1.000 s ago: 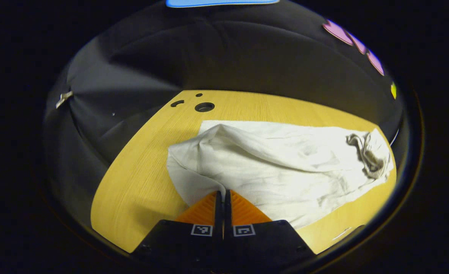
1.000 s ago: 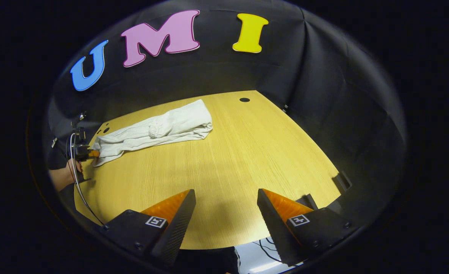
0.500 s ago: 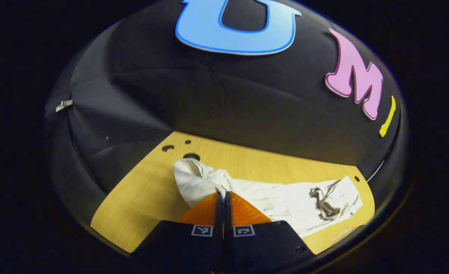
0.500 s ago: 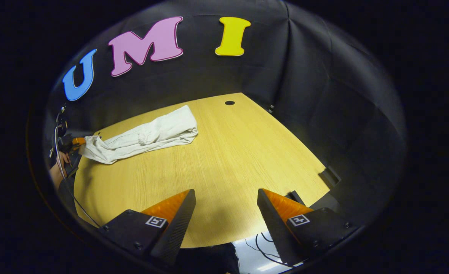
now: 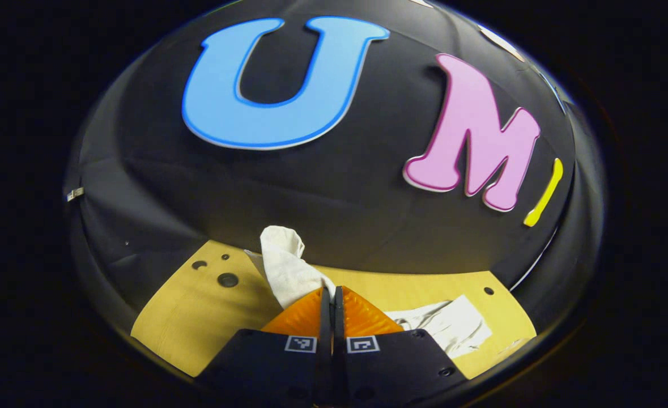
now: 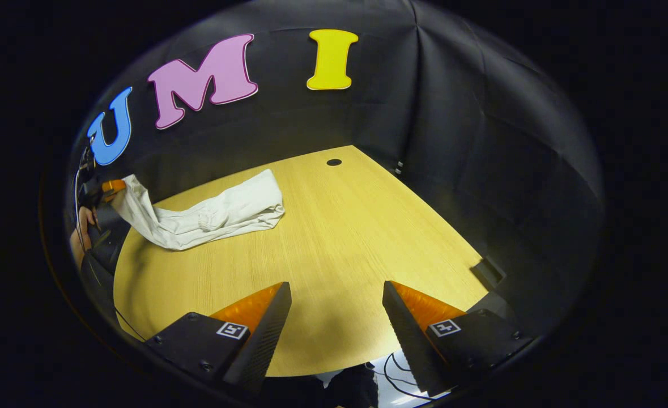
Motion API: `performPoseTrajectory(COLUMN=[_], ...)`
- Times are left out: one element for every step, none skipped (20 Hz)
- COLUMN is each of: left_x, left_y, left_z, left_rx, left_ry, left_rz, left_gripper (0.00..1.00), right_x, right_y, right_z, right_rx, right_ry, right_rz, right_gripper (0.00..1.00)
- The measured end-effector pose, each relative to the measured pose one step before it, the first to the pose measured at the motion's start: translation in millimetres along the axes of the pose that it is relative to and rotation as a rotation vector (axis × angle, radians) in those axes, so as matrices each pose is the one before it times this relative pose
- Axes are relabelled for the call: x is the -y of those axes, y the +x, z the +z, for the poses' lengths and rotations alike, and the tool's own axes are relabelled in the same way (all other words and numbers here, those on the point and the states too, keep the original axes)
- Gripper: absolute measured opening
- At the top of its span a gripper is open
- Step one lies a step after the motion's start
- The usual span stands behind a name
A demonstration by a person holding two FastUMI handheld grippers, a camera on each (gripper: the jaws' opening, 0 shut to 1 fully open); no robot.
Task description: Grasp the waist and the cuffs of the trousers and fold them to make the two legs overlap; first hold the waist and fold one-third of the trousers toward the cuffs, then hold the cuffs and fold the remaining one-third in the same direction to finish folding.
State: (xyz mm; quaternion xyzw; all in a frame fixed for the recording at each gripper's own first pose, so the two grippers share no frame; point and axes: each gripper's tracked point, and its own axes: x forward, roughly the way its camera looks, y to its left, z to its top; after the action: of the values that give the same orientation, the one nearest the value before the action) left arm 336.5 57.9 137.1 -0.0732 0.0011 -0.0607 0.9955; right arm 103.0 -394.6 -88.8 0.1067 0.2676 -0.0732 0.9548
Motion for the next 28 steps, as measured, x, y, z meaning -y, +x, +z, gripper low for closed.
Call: performPoseTrajectory(left_x=[18.90,20.26,23.51,26.24,20.84,22.68,25.65,18.98,19.90,20.50,18.40,17.08,14.70,13.44,10.56,11.26,6.43,8.32,6.87,5.63,1.12,6.65,4.29,3.07,3.76,3.22,1.72,1.97], left_y=[1.44,2.17,4.33,2.95,2.10,6.25,6.10,4.50,7.29,5.07,6.96,7.85,10.67,9.04,5.32,4.54,5.49,6.40,4.90,3.41,4.08,3.19,3.22,1.34,1.13,0.22,-0.06,-1.77], left_z=[6.69,8.32,7.67,6.17,3.80,0.50,-1.71,-1.81,-4.31,-5.71,-6.75,-7.49,-8.81,-8.92,-11.52,-8.02,-7.51,-8.40,-8.98,-7.85,-10.51,-10.77,-7.51,-6.74,-7.13,-5.57,-4.08,-3.30], left_rx=[0.00954,0.00748,0.01049,0.01267,0.00379,-0.00058,-0.00325,-0.00361,-0.00657,-0.01141,-0.01167,-0.01611,-0.01736,-0.01787,-0.02520,-0.01863,-0.01252,-0.01406,-0.01647,-0.01452,-0.01673,-0.01573,-0.00870,-0.00977,-0.00898,-0.00947,-0.00563,-0.00429], left_ry=[0.01113,0.00633,0.00681,0.00912,0.00264,0.00218,0.00557,0.00512,0.00510,0.00502,0.00696,0.00828,0.00750,0.00498,-0.00648,-0.01043,-0.01045,-0.01006,-0.01199,-0.01247,-0.01013,-0.00785,-0.00554,-0.00502,-0.00497,-0.00424,-0.00093,0.00078], left_rz=[-0.01840,-0.02112,-0.02319,-0.02856,-0.02287,-0.02336,-0.02593,-0.02073,-0.01899,-0.01960,-0.01770,-0.01286,-0.01280,-0.00860,-0.01634,-0.00957,-0.00090,0.00047,0.00220,0.00287,0.00818,0.01163,0.00639,0.00280,-0.00053,-0.00017,0.00259,-0.00205], left_gripper=[0.05,0.05,0.05,0.05,0.05,0.05,0.05,0.05,0.05,0.05,0.05,0.05,0.05,0.05,0.05,0.05,0.05,0.05,0.05,0.05,0.05,0.05,0.05,0.07,0.08,0.10,0.17,0.12], right_x=[3.07,4.47,6.07,2.59,3.82,4.03,3.93,3.42,3.70,4.13,2.93,0.97,2.08,1.84,-0.29,-0.13,0.75,1.66,1.08,1.51,3.04,1.84,0.55,1.44,2.02,2.48,2.41,1.68], right_y=[3.22,3.17,3.08,1.80,4.05,3.49,3.53,2.15,2.77,1.79,3.61,3.67,2.25,2.27,3.49,2.03,1.87,0.19,1.41,1.93,3.04,1.78,0.05,1.07,0.96,0.50,0.64,0.42], right_z=[7.22,5.91,7.23,5.57,4.13,3.71,2.79,0.99,1.66,-0.21,-0.06,-1.24,-2.11,0.40,0.55,0.63,1.19,0.51,-0.30,-0.07,-0.58,-1.18,-0.19,-0.22,-0.38,-0.36,-0.79,-0.15], right_rx=[0.01005,0.01007,0.01101,0.00743,0.00465,0.00347,0.00141,0.00049,0.00039,-0.00163,-0.00339,-0.00653,-0.00888,-0.00455,-0.00411,-0.00546,-0.00241,-0.00314,-0.00471,-0.00473,-0.00744,-0.00755,-0.00499,-0.00393,-0.00269,-0.00168,-0.00074,-0.00105], right_ry=[-0.00232,-0.00770,-0.00929,-0.00291,-0.00273,-0.00144,0.00188,0.00406,0.00475,0.00784,0.01360,0.00938,-0.00127,-0.00480,-0.00384,-0.00047,0.00019,-0.00290,-0.00940,-0.01556,-0.01998,-0.00785,-0.00229,-0.00257,-0.00644,-0.00706,-0.00293,0.00190], right_rz=[0.00718,0.00202,0.00225,0.00702,0.00854,0.00772,0.00506,0.00732,0.00538,0.00260,0.00369,0.01369,0.00928,0.00869,0.01296,0.01566,0.01497,0.01566,0.01553,0.01217,0.01263,0.01240,0.01482,0.01192,0.00854,0.00603,0.00561,0.00500], right_gripper=[0.99,0.99,0.99,0.99,0.99,1.00,1.00,1.00,0.99,1.00,1.00,1.00,0.99,1.00,1.00,1.00,1.00,1.00,1.00,1.00,0.99,0.99,0.99,0.99,0.99,0.99,0.99,0.99])
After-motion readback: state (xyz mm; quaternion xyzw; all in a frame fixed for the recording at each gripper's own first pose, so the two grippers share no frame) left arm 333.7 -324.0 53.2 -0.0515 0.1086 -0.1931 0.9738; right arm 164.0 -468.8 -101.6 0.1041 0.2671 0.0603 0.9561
